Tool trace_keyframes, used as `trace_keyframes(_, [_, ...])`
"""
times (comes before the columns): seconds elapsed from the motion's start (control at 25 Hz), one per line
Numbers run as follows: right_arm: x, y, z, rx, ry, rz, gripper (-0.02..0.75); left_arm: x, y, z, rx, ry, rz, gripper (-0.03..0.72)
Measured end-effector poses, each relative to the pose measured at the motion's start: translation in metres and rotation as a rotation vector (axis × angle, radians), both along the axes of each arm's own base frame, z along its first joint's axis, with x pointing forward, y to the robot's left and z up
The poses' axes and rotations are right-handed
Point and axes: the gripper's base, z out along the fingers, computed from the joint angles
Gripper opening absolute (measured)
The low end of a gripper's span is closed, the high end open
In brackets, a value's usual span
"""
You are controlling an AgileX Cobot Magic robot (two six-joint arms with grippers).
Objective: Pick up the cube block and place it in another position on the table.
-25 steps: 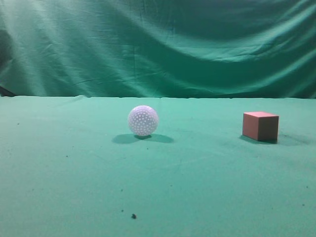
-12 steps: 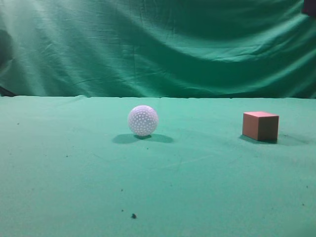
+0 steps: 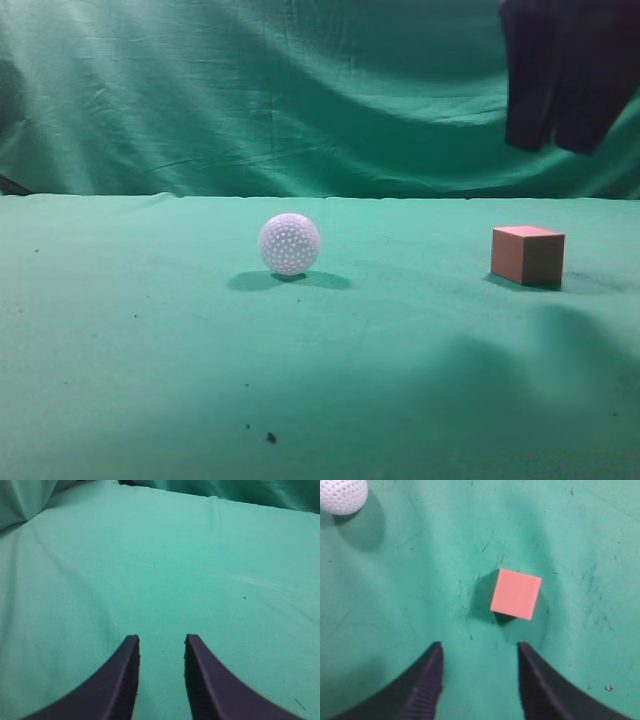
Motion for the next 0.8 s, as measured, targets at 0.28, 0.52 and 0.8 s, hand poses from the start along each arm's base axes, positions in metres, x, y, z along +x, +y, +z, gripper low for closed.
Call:
trace_keyframes(0.28, [0.017,0.003,-0.034,-0.059,0.020,-0.070,0.591,0.000,0.000,0.000,0.000,0.000,0.000,0.262])
trace_keyframes(0.52, [0.025,0.006,-0.053,-0.075,0.020,-0.070,0.344,0.000,0.000,0.000,0.000,0.000,0.000,0.262])
trace_keyframes(0.8, [0.033,0.010,-0.040,-0.058,-0.013,-0.075,0.221,0.000,0.000,0.000,0.000,0.000,0.000,0.262])
